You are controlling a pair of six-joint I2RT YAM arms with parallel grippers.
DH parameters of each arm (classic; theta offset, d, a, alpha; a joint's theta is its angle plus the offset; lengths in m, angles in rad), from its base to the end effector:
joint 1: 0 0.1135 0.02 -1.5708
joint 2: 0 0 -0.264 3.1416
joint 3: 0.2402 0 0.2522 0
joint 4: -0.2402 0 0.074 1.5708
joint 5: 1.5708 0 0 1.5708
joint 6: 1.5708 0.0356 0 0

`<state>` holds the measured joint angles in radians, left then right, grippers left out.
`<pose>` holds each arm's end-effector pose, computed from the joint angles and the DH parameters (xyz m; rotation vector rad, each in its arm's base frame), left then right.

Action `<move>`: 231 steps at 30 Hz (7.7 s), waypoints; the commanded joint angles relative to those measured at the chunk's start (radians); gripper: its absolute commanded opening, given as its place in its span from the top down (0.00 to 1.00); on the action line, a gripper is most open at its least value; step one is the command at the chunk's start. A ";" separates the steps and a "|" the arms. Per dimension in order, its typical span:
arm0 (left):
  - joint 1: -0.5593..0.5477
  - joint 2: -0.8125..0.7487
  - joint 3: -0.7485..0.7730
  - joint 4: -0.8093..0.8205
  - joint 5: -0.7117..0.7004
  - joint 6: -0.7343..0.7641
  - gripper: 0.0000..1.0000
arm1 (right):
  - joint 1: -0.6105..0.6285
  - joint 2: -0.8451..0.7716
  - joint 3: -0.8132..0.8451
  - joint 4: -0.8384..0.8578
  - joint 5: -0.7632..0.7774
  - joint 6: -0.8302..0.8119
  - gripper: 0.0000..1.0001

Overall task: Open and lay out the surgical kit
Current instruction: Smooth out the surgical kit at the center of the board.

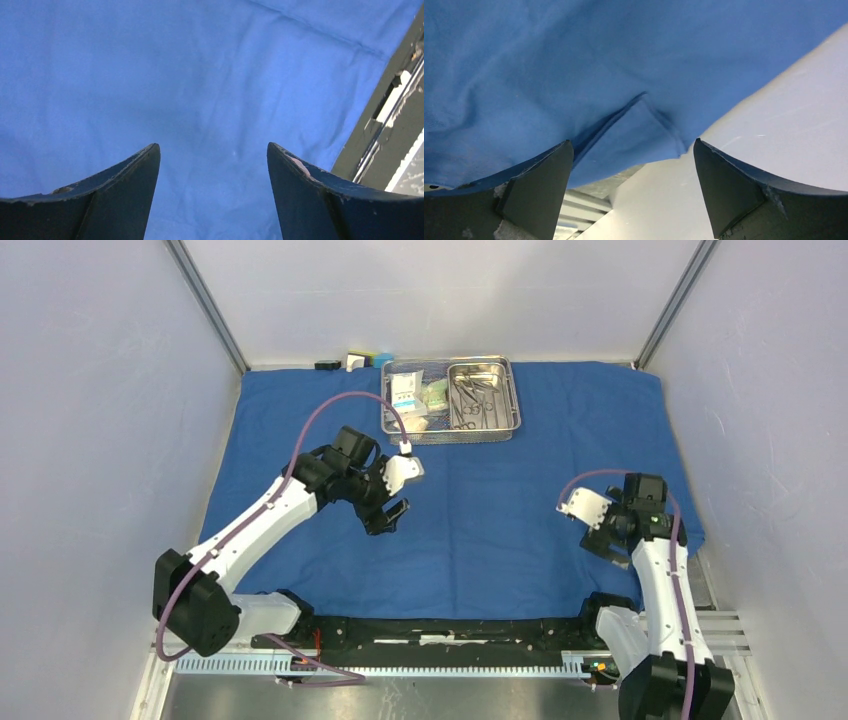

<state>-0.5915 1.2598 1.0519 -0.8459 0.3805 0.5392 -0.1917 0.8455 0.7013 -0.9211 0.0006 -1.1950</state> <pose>0.1953 -0.1471 0.2799 1.4988 2.1162 -0.5165 0.1463 -0.0284 0.2393 -1.3068 2.3832 -0.4493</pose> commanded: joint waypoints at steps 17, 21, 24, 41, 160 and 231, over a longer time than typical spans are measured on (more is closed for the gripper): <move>0.073 0.055 -0.011 0.090 0.039 -0.064 0.15 | -0.046 0.040 -0.302 0.221 0.413 -0.020 0.24; 0.073 0.050 -0.024 0.089 0.040 -0.056 0.16 | -0.079 0.047 -0.279 0.232 0.428 -0.004 0.39; 0.073 0.044 -0.033 0.090 0.035 -0.046 0.16 | -0.099 0.034 -0.278 0.239 0.470 0.018 0.47; 0.075 0.033 -0.035 0.076 0.082 0.077 0.16 | -0.243 -0.248 -0.320 0.171 0.635 0.194 0.28; 0.949 0.386 -0.220 0.282 -0.446 0.278 0.00 | -0.097 0.325 -0.255 0.365 -0.030 0.043 0.12; 0.869 0.862 0.445 0.410 -0.546 -0.050 0.02 | -0.229 0.922 0.236 0.960 0.071 0.460 0.15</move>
<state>0.2276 2.1071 1.5444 -0.4271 -0.0750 0.4240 -0.4053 1.7935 0.9661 0.0692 0.0917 -0.7162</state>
